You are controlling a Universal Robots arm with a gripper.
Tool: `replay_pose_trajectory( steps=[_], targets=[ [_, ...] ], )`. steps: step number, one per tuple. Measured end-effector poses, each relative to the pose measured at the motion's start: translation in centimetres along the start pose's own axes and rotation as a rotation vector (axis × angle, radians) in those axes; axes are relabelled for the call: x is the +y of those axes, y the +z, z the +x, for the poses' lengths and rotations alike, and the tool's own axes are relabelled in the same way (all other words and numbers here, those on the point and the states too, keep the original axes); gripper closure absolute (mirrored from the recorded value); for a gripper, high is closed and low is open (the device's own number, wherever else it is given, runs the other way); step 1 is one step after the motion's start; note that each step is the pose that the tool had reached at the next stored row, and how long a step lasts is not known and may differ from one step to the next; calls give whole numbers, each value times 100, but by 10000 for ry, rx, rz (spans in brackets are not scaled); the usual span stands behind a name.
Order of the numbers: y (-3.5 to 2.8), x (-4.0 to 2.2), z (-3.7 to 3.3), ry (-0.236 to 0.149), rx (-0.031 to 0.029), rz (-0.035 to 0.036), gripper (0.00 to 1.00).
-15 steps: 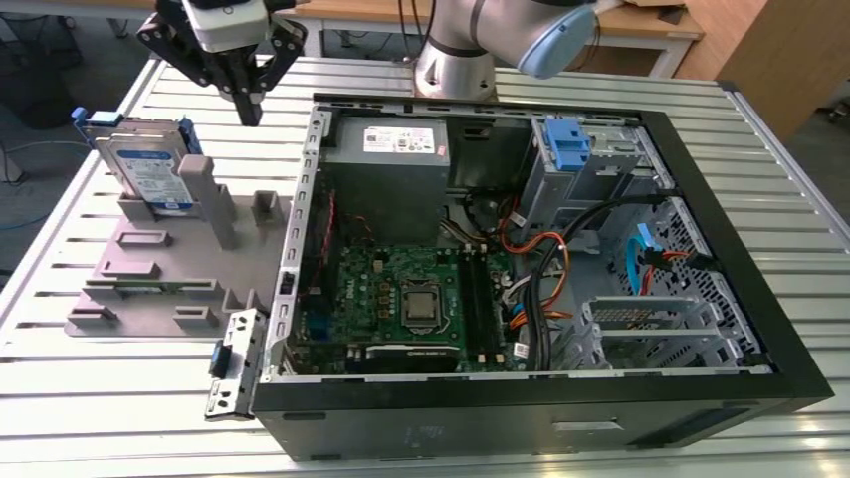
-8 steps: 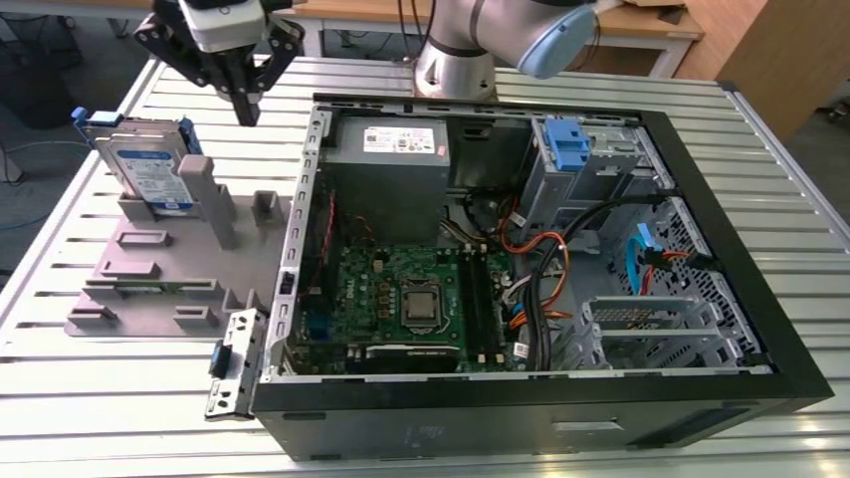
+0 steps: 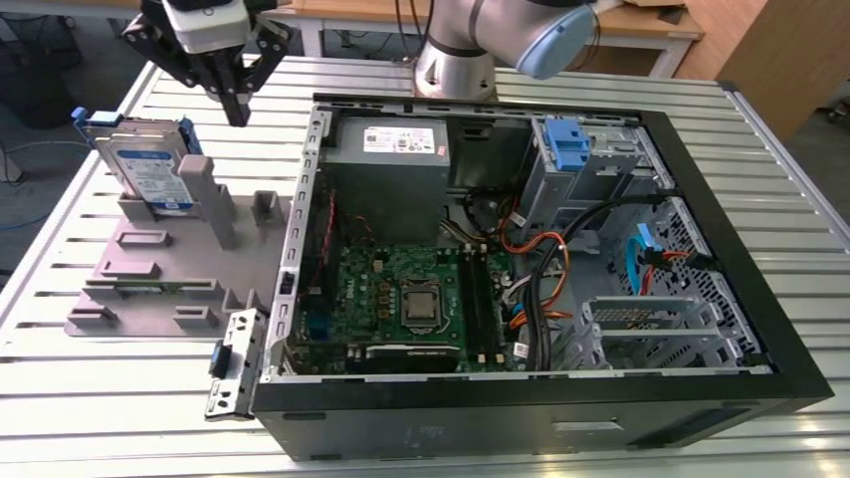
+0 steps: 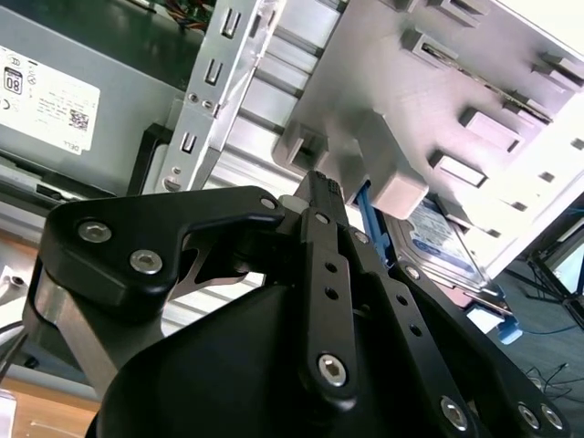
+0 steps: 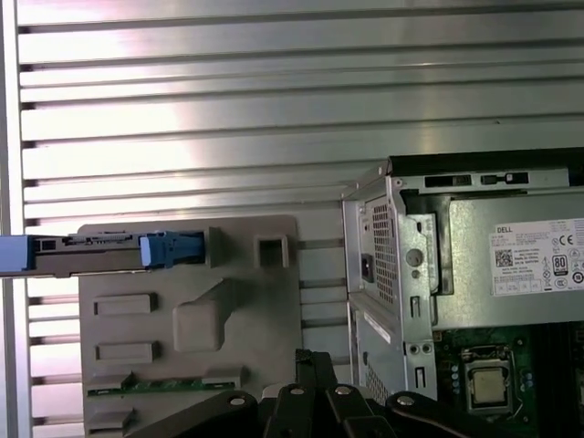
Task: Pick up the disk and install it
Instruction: 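Reach for the disk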
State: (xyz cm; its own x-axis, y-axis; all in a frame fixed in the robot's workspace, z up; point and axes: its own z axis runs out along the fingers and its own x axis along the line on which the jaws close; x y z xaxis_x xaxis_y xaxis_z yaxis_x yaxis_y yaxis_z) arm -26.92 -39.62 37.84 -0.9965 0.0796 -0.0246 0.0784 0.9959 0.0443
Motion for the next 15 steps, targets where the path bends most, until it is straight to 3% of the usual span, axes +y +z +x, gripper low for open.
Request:
replay_pose_trajectory(
  steps=[10,15],
  targets=[
    [34,51,268,41,-2,1,89],
    [36,53,285,40,-1,2,89]
  ],
)
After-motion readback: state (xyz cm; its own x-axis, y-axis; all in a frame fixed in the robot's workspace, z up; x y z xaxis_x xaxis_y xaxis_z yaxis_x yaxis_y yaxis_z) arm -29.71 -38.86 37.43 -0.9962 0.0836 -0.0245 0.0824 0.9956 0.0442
